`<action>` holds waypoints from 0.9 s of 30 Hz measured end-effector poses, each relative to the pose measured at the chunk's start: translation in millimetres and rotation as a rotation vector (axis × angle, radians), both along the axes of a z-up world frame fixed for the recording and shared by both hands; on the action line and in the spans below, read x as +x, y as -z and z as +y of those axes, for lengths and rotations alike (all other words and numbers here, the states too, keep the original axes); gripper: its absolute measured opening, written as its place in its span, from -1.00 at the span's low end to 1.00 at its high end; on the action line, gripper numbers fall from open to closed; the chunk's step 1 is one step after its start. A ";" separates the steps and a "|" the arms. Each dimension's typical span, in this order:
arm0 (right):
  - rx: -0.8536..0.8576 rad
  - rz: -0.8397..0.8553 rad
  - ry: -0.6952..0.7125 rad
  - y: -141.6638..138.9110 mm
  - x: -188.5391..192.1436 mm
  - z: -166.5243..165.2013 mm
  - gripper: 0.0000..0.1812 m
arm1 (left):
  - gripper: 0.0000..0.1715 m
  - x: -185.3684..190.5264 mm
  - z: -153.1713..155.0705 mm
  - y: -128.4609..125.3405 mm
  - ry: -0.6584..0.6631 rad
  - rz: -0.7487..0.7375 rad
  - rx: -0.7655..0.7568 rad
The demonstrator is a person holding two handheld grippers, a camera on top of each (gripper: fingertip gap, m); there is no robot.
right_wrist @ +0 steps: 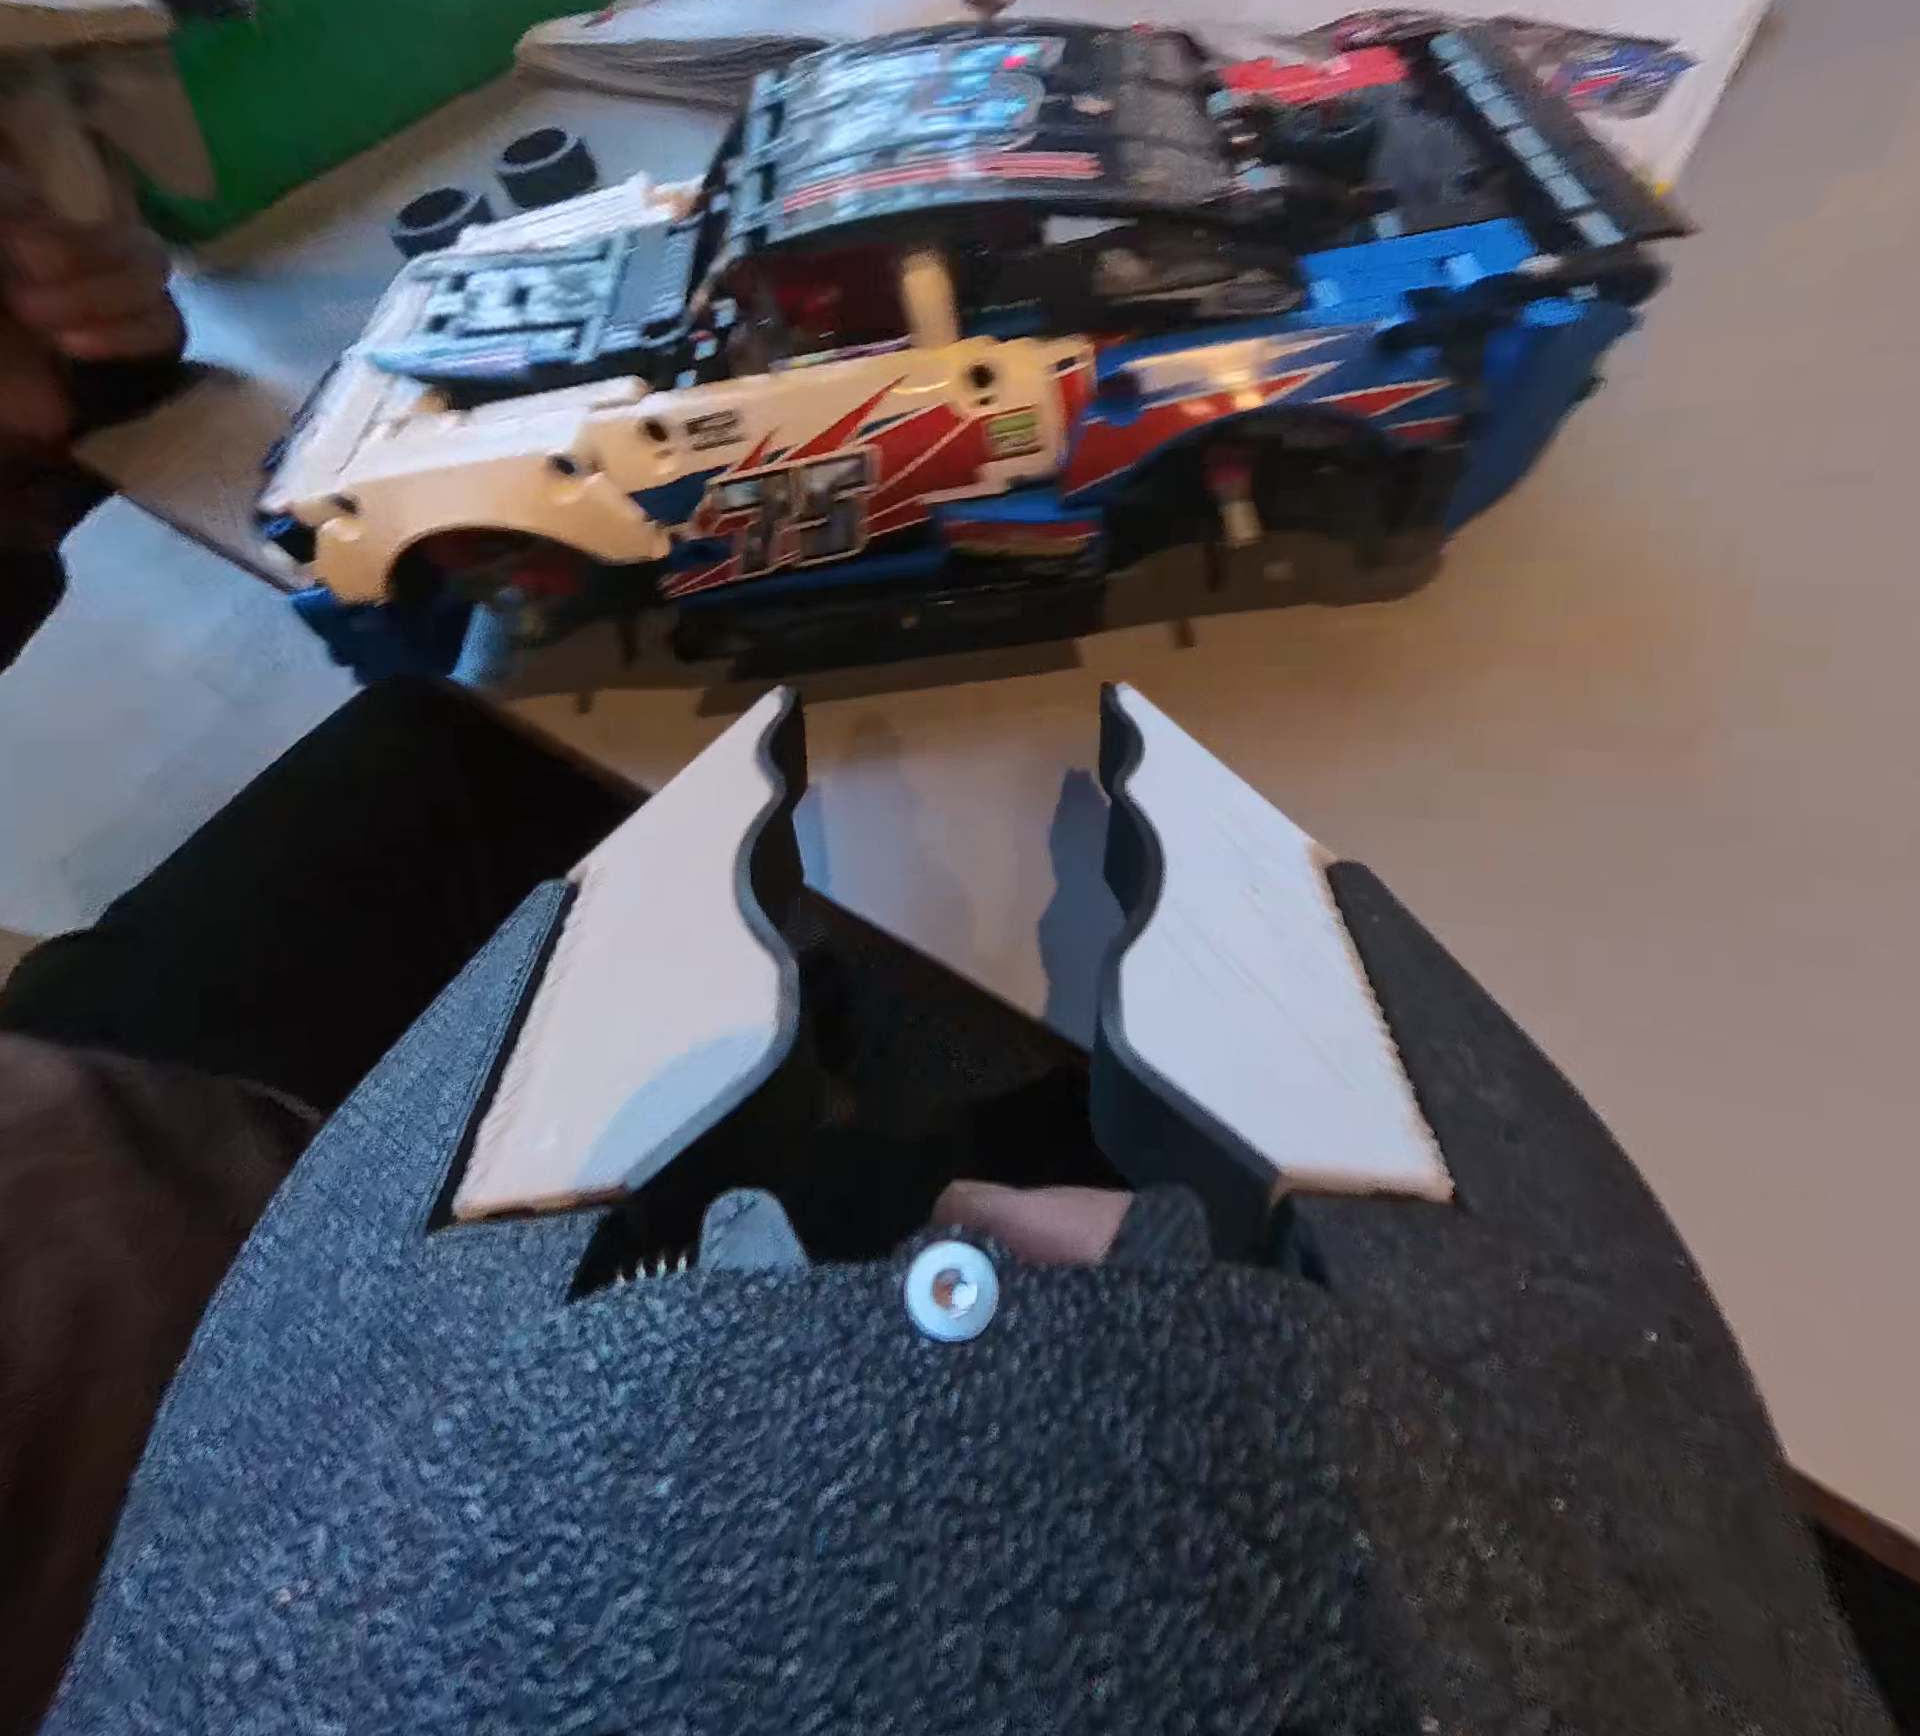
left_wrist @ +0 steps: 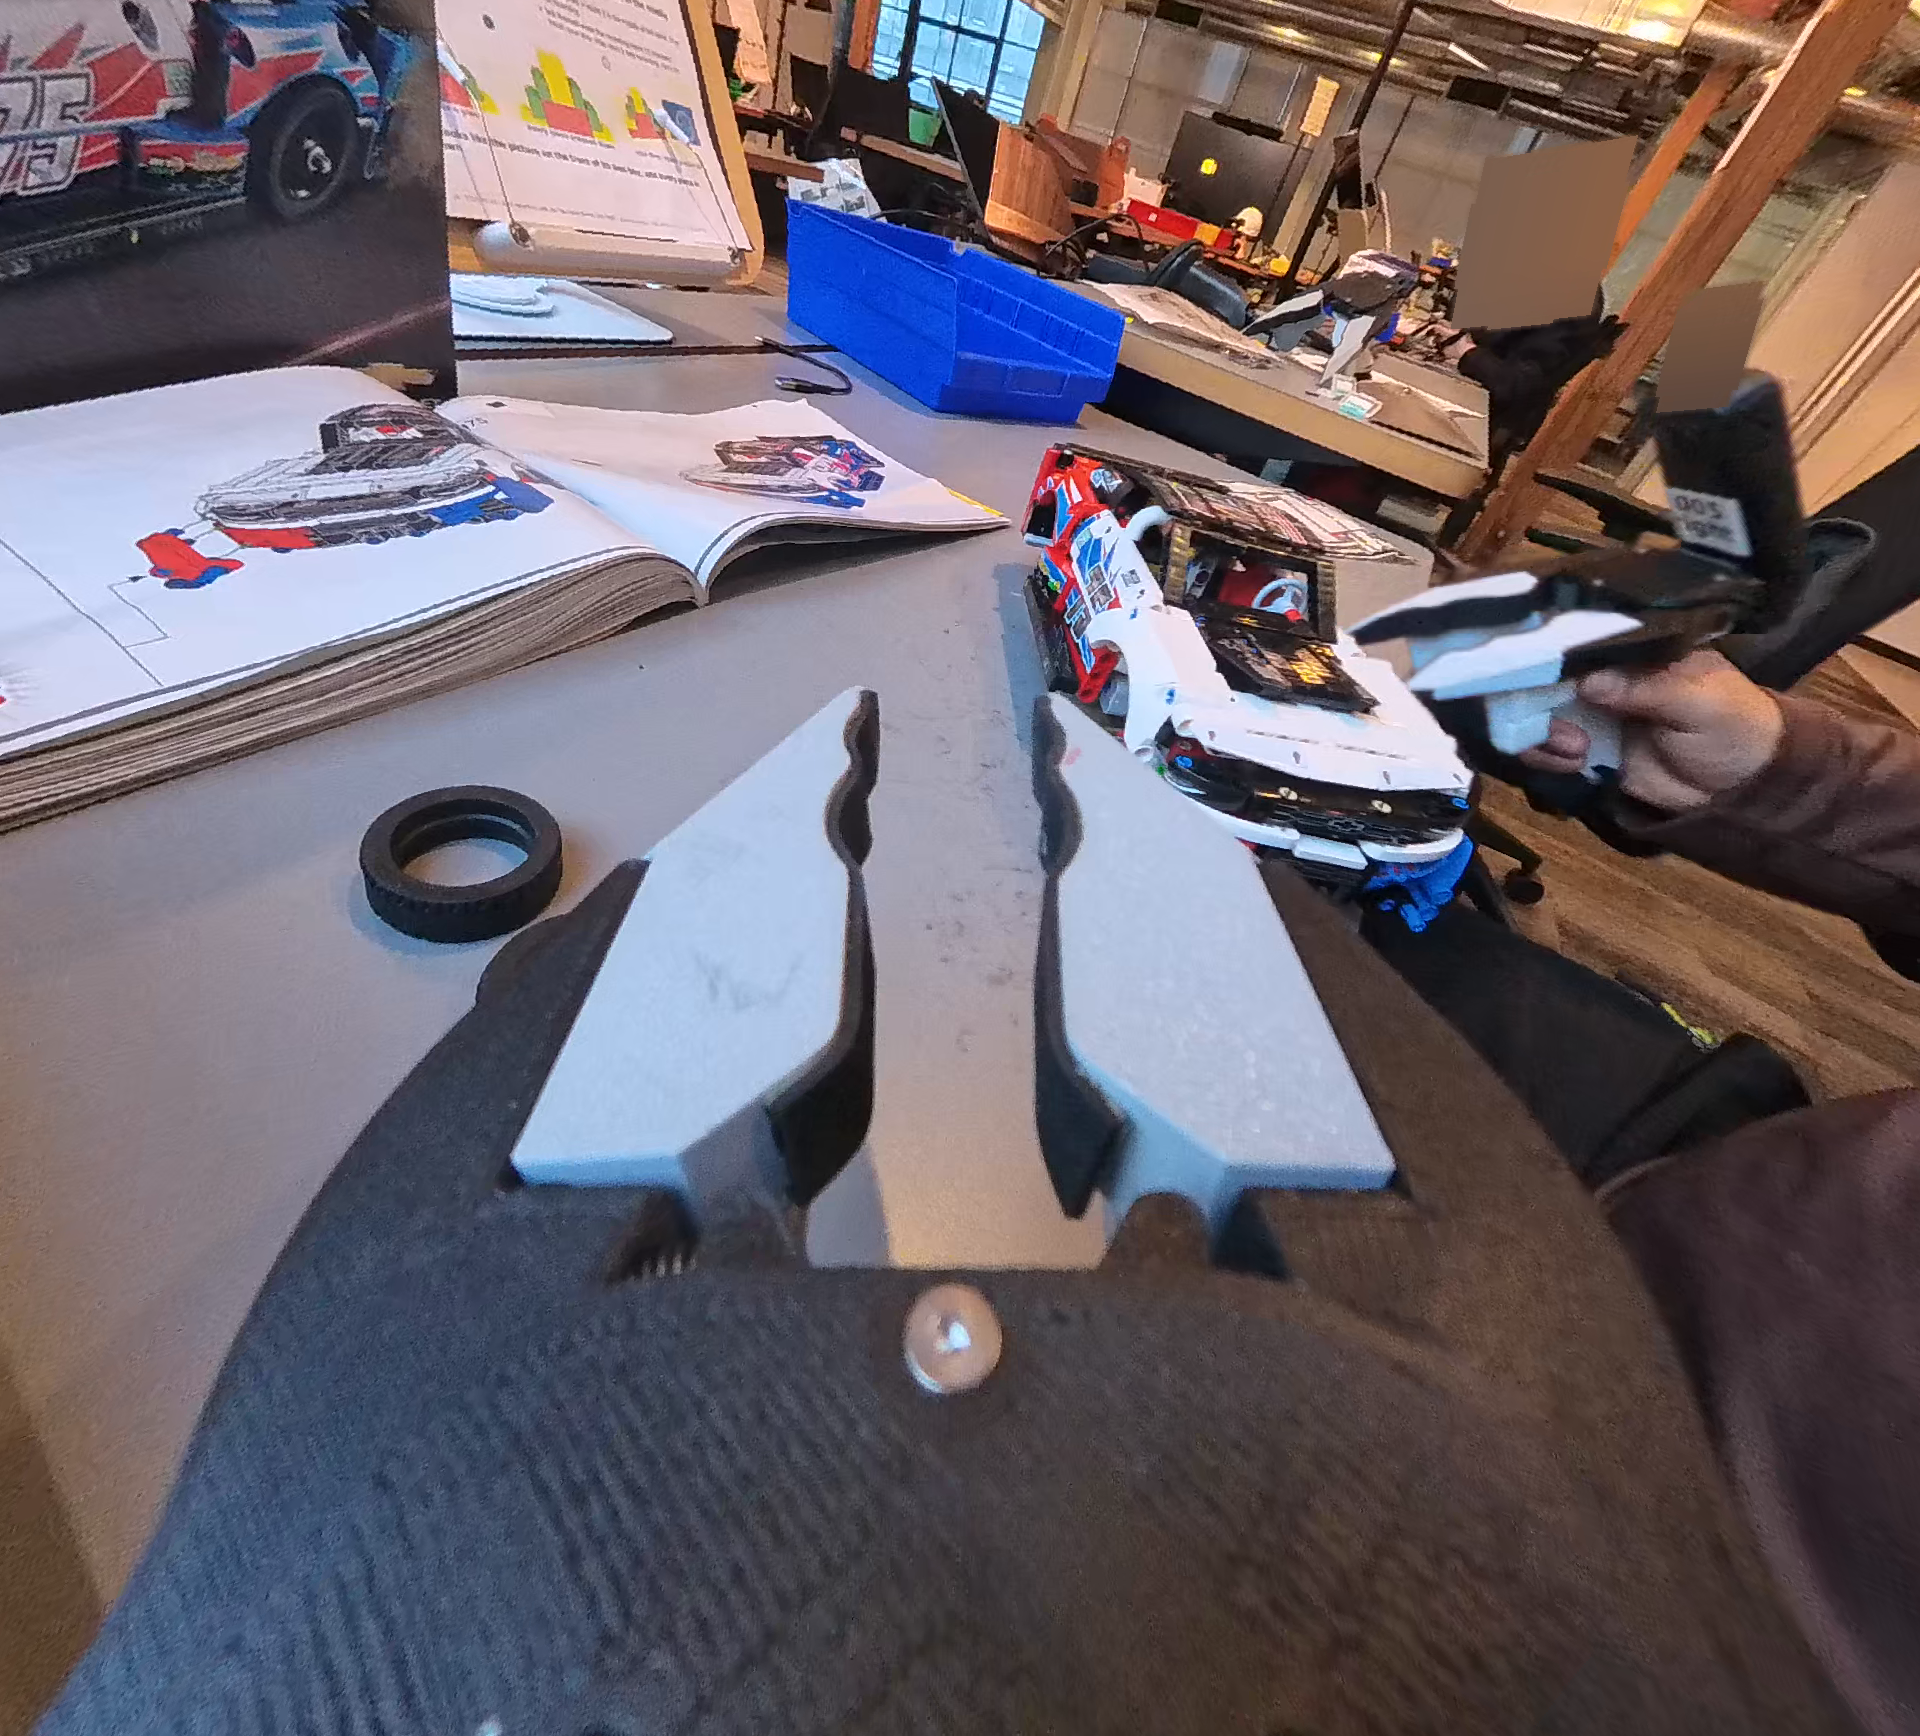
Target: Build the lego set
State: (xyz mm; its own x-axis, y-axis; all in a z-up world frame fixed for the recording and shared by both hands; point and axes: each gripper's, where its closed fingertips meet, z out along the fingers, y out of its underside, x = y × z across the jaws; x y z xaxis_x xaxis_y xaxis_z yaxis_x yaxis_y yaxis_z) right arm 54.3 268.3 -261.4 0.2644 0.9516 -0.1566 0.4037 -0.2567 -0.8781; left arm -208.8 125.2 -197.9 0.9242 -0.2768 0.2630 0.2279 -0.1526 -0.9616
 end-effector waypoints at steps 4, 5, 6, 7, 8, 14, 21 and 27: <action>-0.043 0.014 -0.043 5.3 -11.7 -36.8 -0.35 | -0.69 -2.1 -0.2 -0.6 -0.005 -0.015 0.002; -0.033 0.006 -0.043 7.4 -13.7 -41.4 -0.33 | -0.69 -3.0 -0.4 -1.0 -0.007 -0.023 0.004; -0.005 -0.011 -0.030 9.6 -15.1 -42.3 -0.24 | -0.69 -3.9 -0.5 -1.5 -0.007 -0.031 0.006; 0.032 -0.025 -0.013 9.9 -16.7 -41.6 -0.14 | -0.68 -3.3 -0.9 -2.0 0.002 -0.039 0.008; 0.071 -0.033 -0.002 8.3 -18.9 -41.4 -0.10 | -0.66 -1.8 -1.4 -2.3 0.018 -0.048 0.009; 0.286 -0.114 0.051 9.1 -36.0 -43.7 -0.04 | -0.15 39.5 -2.0 5.0 0.310 -0.145 -0.079; 0.370 -0.143 0.114 10.9 -52.3 -27.9 -0.24 | -0.25 77.2 15.0 42.8 0.517 0.125 -0.281; 0.357 -0.113 0.116 9.3 -51.6 -22.8 -0.29 | -0.16 97.0 37.9 80.6 0.589 0.468 -0.392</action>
State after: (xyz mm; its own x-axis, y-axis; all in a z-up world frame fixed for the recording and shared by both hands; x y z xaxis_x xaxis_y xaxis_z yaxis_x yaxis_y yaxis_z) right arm 2.6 245.5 -270.8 0.3699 0.9038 0.2153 0.4895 0.0073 -0.8720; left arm -111.8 163.0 -278.5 0.6950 -0.7160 0.0662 -0.4020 -0.4633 -0.7898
